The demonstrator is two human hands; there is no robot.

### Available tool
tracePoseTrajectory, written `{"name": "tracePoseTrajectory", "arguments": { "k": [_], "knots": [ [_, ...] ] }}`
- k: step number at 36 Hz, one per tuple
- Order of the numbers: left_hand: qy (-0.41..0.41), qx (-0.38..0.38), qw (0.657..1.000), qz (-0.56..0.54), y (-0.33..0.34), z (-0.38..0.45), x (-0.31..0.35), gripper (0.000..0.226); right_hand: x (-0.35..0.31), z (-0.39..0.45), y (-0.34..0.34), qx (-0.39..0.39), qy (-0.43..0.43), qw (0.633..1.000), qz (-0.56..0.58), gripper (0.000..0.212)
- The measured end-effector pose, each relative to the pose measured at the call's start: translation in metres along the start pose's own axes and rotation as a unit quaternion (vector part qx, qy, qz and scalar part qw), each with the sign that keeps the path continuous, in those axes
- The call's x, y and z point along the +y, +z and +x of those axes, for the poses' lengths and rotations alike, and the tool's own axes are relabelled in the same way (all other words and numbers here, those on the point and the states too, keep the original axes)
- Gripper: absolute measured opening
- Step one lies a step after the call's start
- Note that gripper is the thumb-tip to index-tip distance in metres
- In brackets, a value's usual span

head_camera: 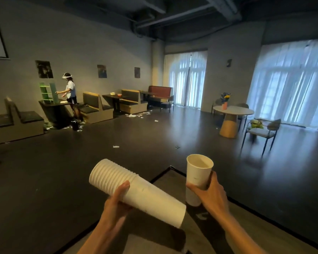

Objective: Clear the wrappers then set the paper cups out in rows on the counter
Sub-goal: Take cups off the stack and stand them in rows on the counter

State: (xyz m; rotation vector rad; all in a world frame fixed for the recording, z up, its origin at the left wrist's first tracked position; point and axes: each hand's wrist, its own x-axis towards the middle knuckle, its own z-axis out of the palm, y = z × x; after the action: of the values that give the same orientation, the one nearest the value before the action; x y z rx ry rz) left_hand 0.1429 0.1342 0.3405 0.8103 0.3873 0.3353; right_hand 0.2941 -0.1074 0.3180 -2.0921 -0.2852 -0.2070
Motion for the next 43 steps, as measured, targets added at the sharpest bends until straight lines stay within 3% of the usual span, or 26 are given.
{"name": "tracePoseTrajectory", "arguments": {
  "k": [3, 4, 7, 8, 11, 13, 18, 22, 25, 27, 35, 41, 43],
  "knots": [
    [-0.062, 0.007, 0.998, 0.021, -0.006, 0.044, -0.01, 0.057, 0.002, 0.041, 0.036, 0.005, 0.028, 1.0, -0.003, 0.107],
    [-0.087, 0.015, 0.996, 0.029, -0.011, 0.058, -0.015, 0.055, 0.004, 0.052, 0.046, 0.002, 0.036, 0.999, -0.004, 0.107],
    [-0.13, 0.017, 0.991, -0.003, -0.021, 0.09, -0.032, 0.085, 0.006, 0.081, 0.07, 0.002, 0.045, 0.999, -0.01, 0.104],
    [-0.141, 0.022, 0.99, -0.014, -0.024, 0.1, -0.037, 0.081, 0.007, 0.091, 0.077, 0.001, 0.046, 0.999, -0.011, 0.103],
    [-0.151, 0.005, 0.989, 0.002, -0.021, 0.111, -0.042, 0.035, 0.005, 0.117, 0.096, -0.007, 0.049, 0.998, -0.035, 0.1],
    [-0.155, -0.006, 0.988, -0.024, -0.021, 0.117, -0.04, 0.021, 0.003, 0.13, 0.107, -0.013, 0.049, 0.998, -0.048, 0.098],
    [-0.153, -0.016, 0.985, -0.074, -0.035, 0.132, -0.044, 0.055, 0.001, 0.15, 0.132, -0.017, 0.035, 0.997, -0.063, 0.099],
    [-0.158, -0.033, 0.984, -0.07, -0.041, 0.136, -0.049, 0.048, 0.003, 0.16, 0.145, -0.01, 0.034, 0.998, -0.054, 0.1],
    [-0.157, -0.034, 0.986, -0.049, -0.045, 0.141, -0.053, 0.104, 0.004, 0.165, 0.149, -0.004, 0.029, 0.998, -0.047, 0.098],
    [-0.153, -0.038, 0.986, -0.05, -0.048, 0.145, -0.055, 0.121, 0.004, 0.169, 0.15, -0.005, 0.03, 0.999, -0.045, 0.098],
    [-0.136, -0.066, 0.986, -0.071, -0.051, 0.15, -0.06, 0.121, 0.013, 0.174, 0.152, -0.024, 0.035, 0.998, -0.042, 0.095],
    [-0.126, -0.073, 0.986, -0.077, -0.051, 0.151, -0.061, 0.118, 0.024, 0.163, 0.151, -0.051, 0.088, 0.994, -0.05, 0.096],
    [-0.126, -0.073, 0.986, -0.077, -0.052, 0.151, -0.062, 0.117, 0.028, 0.145, 0.146, -0.045, 0.107, 0.992, -0.055, 0.086]
  ]
}}
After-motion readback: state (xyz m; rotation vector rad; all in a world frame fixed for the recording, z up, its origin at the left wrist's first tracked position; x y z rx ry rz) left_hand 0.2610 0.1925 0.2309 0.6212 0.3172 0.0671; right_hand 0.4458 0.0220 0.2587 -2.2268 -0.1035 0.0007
